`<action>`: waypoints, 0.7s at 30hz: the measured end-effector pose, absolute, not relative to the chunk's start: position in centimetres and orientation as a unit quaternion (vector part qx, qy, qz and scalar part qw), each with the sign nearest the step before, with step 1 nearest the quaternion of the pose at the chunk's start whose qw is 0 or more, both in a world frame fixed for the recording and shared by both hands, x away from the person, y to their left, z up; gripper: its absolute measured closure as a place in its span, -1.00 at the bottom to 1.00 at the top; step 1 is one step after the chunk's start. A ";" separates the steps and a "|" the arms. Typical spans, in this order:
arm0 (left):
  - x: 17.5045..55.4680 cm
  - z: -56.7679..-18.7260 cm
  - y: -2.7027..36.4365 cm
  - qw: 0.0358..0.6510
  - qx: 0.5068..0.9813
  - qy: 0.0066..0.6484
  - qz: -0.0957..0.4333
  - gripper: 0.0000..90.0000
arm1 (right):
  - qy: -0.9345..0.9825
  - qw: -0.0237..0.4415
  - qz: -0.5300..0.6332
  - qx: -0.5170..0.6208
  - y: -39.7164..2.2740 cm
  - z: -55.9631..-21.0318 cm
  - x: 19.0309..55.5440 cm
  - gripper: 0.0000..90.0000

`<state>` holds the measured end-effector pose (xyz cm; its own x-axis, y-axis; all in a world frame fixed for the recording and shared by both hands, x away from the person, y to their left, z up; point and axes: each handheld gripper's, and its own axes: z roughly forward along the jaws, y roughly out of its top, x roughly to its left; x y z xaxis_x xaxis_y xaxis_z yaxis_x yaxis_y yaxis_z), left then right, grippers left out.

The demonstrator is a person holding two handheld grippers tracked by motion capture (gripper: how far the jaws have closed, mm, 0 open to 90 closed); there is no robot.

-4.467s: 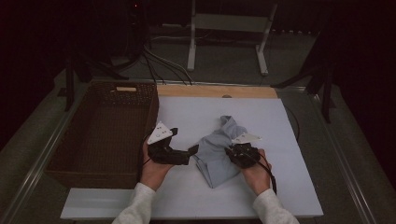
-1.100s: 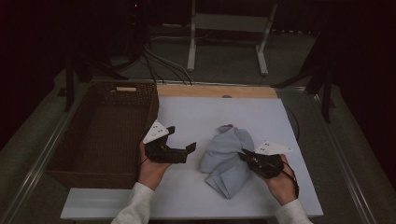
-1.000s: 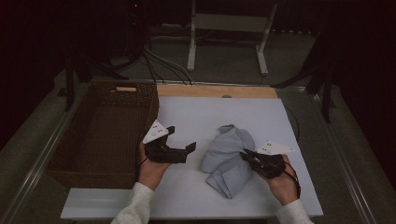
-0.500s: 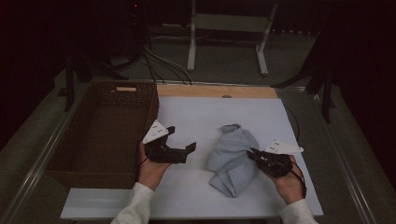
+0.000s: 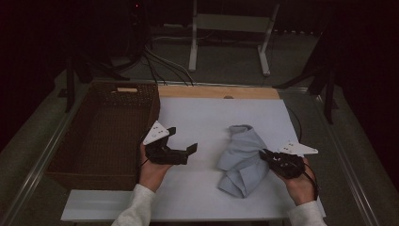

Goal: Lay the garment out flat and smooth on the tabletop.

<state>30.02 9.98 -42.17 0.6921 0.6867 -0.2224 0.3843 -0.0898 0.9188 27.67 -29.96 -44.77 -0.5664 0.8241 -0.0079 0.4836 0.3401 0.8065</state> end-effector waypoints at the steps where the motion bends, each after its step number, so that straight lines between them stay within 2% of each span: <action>1: 30.0 -42.2 10.0 0.565 0.726 0.369 0.134 -1.00 | 0.788 0.216 0.399 0.416 -30.2 -44.7 27.7 0.78; 8: 30.0 -42.2 9.9 0.564 0.727 0.367 0.133 -1.00 | 0.780 0.214 0.395 0.435 -31.5 -44.9 27.6 0.72; 9: 30.0 -42.2 9.9 0.564 0.727 0.368 0.134 -1.00 | 0.781 0.212 0.392 0.437 -31.6 -45.0 27.6 0.63; 10: 30.0 -42.2 9.9 0.564 0.727 0.368 0.134 -1.00 | 0.781 0.212 0.392 0.437 -31.6 -45.0 27.6 0.63; 11: 30.0 -42.2 9.9 0.564 0.728 0.368 0.133 -1.00 | 0.781 0.212 0.390 0.440 -31.6 -45.0 27.5 0.47; 12: 30.0 -42.2 9.9 0.564 0.728 0.368 0.133 -1.00 | 0.781 0.212 0.390 0.440 -31.6 -45.0 27.5 0.47; 15: 30.0 -42.2 9.8 0.563 0.729 0.367 0.132 -1.00 | 0.779 0.208 0.391 0.444 -31.3 -44.9 27.4 0.21; 16: 30.0 -42.2 9.8 0.563 0.729 0.367 0.132 -1.00 | 0.779 0.208 0.391 0.444 -31.3 -44.9 27.4 0.21; 17: 30.0 -42.3 9.8 0.562 0.729 0.367 0.132 -1.00 | 0.779 0.209 0.392 0.443 -31.1 -44.8 27.4 0.10; 18: 30.0 -42.3 9.8 0.563 0.729 0.367 0.133 -1.00 | 0.779 0.209 0.392 0.443 -31.1 -44.8 27.4 0.10; 19: 30.0 -42.3 9.9 0.563 0.728 0.367 0.132 -1.00 | 0.778 0.209 0.394 0.442 -30.9 -44.7 27.4 -0.02; 20: 30.0 -42.3 9.9 0.563 0.728 0.367 0.132 -1.00 | 0.778 0.209 0.394 0.442 -30.9 -44.7 27.4 -0.02; 21: 30.0 -42.3 9.8 0.563 0.728 0.368 0.132 -1.00 | 0.778 0.208 0.395 0.442 -30.8 -44.6 27.4 -0.15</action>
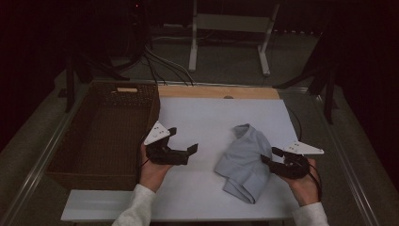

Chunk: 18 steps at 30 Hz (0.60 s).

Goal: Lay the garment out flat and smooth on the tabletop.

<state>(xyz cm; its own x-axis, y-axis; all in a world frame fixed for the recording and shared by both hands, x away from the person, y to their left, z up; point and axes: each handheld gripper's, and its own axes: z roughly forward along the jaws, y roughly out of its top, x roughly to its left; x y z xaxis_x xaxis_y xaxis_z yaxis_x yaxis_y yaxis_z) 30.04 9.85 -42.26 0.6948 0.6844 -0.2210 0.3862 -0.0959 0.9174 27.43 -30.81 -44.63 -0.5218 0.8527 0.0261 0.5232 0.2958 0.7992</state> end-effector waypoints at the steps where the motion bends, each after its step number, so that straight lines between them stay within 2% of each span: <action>1: 30.0 -42.3 9.8 0.563 0.728 0.368 0.132 -1.00 | 0.778 0.208 0.395 0.442 -30.8 -44.6 27.4 -0.15; 2: 30.0 -42.3 9.8 0.562 0.729 0.367 0.133 -1.00 | 0.775 0.209 0.397 0.445 -30.7 -44.5 27.5 -0.31; 3: 30.0 -42.3 9.8 0.562 0.729 0.368 0.133 -1.00 | 0.775 0.209 0.397 0.445 -30.7 -44.5 27.5 -0.31; 4: 30.0 -42.3 9.8 0.562 0.729 0.367 0.132 -1.00 | 0.772 0.209 0.400 0.447 -30.5 -44.4 27.5 -0.41; 5: 30.0 -42.3 9.8 0.562 0.729 0.367 0.132 -1.00 | 0.772 0.209 0.400 0.447 -30.5 -44.4 27.5 -0.41; 6: 30.1 -42.3 9.8 0.562 0.729 0.368 0.132 -1.00 | 0.769 0.208 0.406 0.447 -30.3 -44.2 27.6 -0.50; 18: 30.0 -42.3 9.8 0.563 0.728 0.368 0.133 -1.00 | 0.777 0.201 0.424 0.420 -27.9 -43.3 28.0 -0.62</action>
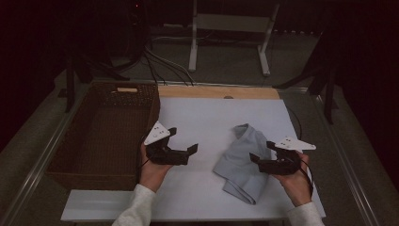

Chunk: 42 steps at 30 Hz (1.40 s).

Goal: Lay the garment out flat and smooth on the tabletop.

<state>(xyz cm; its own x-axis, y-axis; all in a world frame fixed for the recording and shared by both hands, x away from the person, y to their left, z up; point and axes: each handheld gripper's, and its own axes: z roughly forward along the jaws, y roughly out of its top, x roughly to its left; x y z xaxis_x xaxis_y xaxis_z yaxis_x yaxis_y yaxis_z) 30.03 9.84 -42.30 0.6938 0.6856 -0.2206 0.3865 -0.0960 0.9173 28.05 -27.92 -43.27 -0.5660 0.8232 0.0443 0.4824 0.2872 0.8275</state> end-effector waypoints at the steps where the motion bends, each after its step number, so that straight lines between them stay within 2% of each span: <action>1: 30.0 -42.3 9.8 0.563 0.728 0.368 0.133 -1.00 | 0.777 0.201 0.425 0.418 -27.7 -43.2 28.1 -0.63; 19: 30.1 -42.4 9.8 0.562 0.729 0.369 0.132 -1.00 | 0.787 0.182 0.433 0.400 -24.9 -43.5 28.8 -0.76; 42: 30.0 -42.4 9.8 0.563 0.728 0.368 0.131 -1.00 | 0.822 0.157 0.396 0.377 -22.6 -45.8 28.9 -0.74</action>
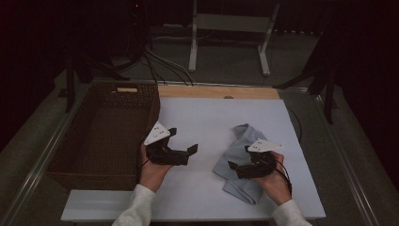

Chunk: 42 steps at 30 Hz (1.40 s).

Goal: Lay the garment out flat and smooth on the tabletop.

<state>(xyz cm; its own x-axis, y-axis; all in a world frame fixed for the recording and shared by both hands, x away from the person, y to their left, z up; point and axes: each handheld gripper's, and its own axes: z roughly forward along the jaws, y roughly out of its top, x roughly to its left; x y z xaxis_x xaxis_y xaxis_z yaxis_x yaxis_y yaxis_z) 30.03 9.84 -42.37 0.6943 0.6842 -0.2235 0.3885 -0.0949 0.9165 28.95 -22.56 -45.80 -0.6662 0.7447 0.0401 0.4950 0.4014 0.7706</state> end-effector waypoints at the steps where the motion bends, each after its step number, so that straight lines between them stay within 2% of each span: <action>1: 30.0 -42.4 9.8 0.563 0.728 0.368 0.131 -1.00 | 0.823 0.157 0.393 0.379 -22.6 -45.9 29.0 -0.74; 21: 30.0 -42.3 9.9 0.564 0.727 0.369 0.132 -1.00 | 0.836 0.187 0.325 0.401 -24.4 -47.0 29.3 -0.83; 29: 30.0 -42.4 9.8 0.562 0.729 0.368 0.131 -1.00 | 0.836 0.183 0.307 0.417 -25.9 -47.8 29.5 -0.83; 36: 30.0 -42.4 9.8 0.562 0.729 0.368 0.131 -1.00 | 0.847 0.177 0.287 0.411 -25.5 -48.0 29.5 -0.52; 38: 30.0 -42.4 9.8 0.563 0.729 0.368 0.131 -1.00 | 0.849 0.173 0.282 0.411 -25.5 -48.0 29.5 -0.38; 42: 30.0 -42.4 9.8 0.563 0.729 0.368 0.131 -1.00 | 0.851 0.173 0.272 0.414 -25.5 -48.0 29.4 0.09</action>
<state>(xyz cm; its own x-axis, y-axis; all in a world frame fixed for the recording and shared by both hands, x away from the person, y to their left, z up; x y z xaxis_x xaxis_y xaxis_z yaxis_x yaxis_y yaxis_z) 30.02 9.85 -42.38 0.6954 0.6831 -0.2233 0.3883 -0.0957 0.9165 29.45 -25.46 -47.98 -0.5972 0.7991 -0.0696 0.6108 0.5093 0.6062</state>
